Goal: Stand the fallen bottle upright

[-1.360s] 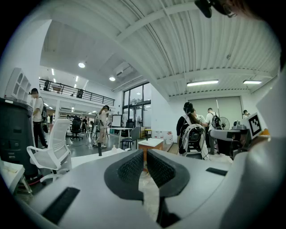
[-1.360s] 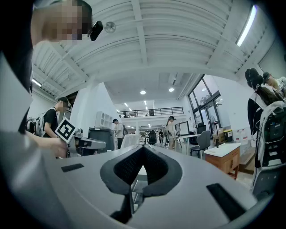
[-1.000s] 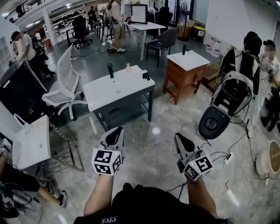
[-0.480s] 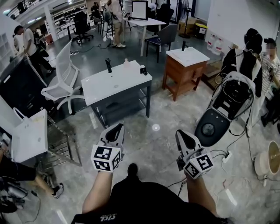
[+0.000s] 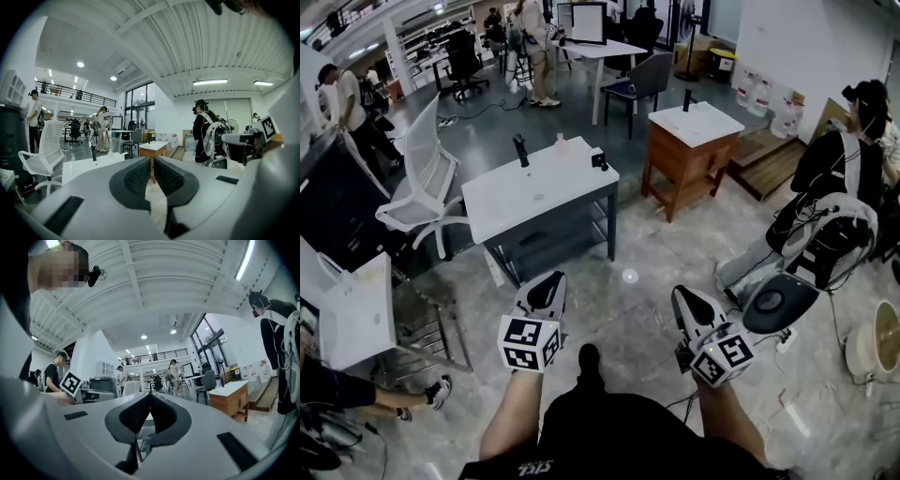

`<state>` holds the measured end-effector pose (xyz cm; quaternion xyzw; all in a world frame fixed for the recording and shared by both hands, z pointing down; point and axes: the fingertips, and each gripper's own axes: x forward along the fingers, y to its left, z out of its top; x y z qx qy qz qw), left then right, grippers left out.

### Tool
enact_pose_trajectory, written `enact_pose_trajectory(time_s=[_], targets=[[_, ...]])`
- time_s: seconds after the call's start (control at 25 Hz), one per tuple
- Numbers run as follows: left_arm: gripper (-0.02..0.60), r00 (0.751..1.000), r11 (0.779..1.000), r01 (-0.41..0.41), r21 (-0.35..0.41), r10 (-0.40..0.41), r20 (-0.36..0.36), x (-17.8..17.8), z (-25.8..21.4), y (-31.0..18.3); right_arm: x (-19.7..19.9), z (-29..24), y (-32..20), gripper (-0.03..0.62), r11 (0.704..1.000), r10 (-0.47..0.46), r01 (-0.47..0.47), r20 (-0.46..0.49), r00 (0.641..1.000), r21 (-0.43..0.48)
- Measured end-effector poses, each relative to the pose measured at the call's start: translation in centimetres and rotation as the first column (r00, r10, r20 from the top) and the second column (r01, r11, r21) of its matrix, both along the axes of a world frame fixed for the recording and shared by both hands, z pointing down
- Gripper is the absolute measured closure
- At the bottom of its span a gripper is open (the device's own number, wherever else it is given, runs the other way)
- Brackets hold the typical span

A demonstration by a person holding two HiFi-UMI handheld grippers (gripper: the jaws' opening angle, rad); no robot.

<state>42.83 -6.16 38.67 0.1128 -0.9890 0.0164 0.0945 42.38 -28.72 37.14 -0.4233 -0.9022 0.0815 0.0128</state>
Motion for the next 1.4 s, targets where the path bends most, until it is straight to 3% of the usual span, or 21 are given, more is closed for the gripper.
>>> enact_pose_trajectory(time_s=[0.44,0.8,1.04,1.4], targets=[[0.546,0.999,0.999,-0.051,0.006,0.051,-0.010,-12.9,0.1,4.9,-11.1,0.2,5.6,0.579,1.000,0.020,-0.020,-0.036,0.999,0.006],[0.546,0.998,0.998,-0.051,0.034,0.052,-0.034,-21.7,1.2,12.3,-20.3,0.8,15.2,0.577,0.999,-0.037,0.039,-0.054,0.998,0.033],[0.546,0.997,0.996,-0.056,0.066,0.059,-0.046,-26.1,2.6,16.4,-24.1,1.2,21.5,0.577,0.994,-0.087,0.090,-0.052,0.995,0.064],[0.546,0.992,0.992,-0.073,0.106,0.083,-0.092,-31.9,5.1,17.4,-30.0,2.5,21.5,0.579,0.995,-0.024,0.032,-0.087,0.996,0.092]])
